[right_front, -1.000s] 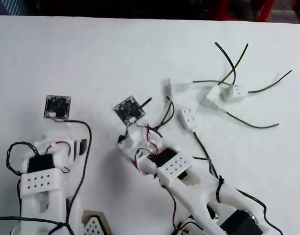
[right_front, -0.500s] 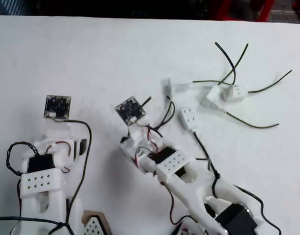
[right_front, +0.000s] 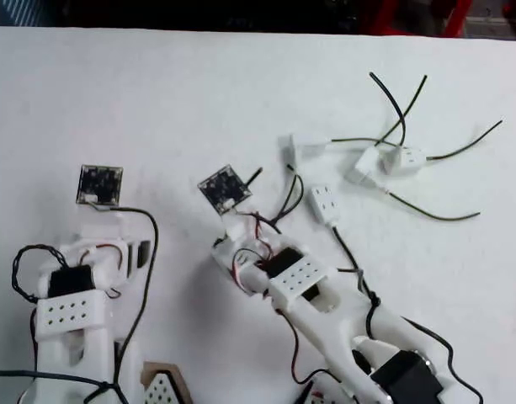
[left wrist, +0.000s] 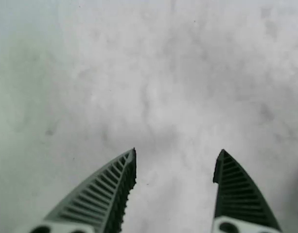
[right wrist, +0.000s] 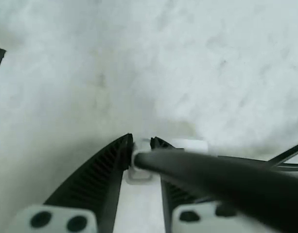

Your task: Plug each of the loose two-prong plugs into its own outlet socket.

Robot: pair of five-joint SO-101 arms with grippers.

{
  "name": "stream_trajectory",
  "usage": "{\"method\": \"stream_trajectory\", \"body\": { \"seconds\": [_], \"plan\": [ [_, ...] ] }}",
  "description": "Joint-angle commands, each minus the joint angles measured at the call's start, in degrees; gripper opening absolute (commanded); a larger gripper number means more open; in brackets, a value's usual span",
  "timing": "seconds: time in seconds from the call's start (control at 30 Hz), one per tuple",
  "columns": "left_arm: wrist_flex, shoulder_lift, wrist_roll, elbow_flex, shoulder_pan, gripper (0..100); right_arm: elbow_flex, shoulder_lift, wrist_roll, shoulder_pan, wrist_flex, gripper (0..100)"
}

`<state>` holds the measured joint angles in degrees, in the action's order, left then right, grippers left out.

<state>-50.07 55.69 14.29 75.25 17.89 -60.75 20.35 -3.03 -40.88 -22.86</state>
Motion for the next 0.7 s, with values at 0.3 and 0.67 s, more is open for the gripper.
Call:
{"method": "stream_trajectory", "body": {
  "seconds": [0.3, 0.67],
  "plan": [
    [0.97, 1.71, 2.37, -0.26, 0.31, 26, 3.16, -8.31, -4.66, -1.27, -1.19, 1.7],
    [0.97, 1.71, 2.64, -0.26, 0.22, 26, 9.85, -7.16, -4.57, 1.54, 6.37, 1.7]
  ]
}}
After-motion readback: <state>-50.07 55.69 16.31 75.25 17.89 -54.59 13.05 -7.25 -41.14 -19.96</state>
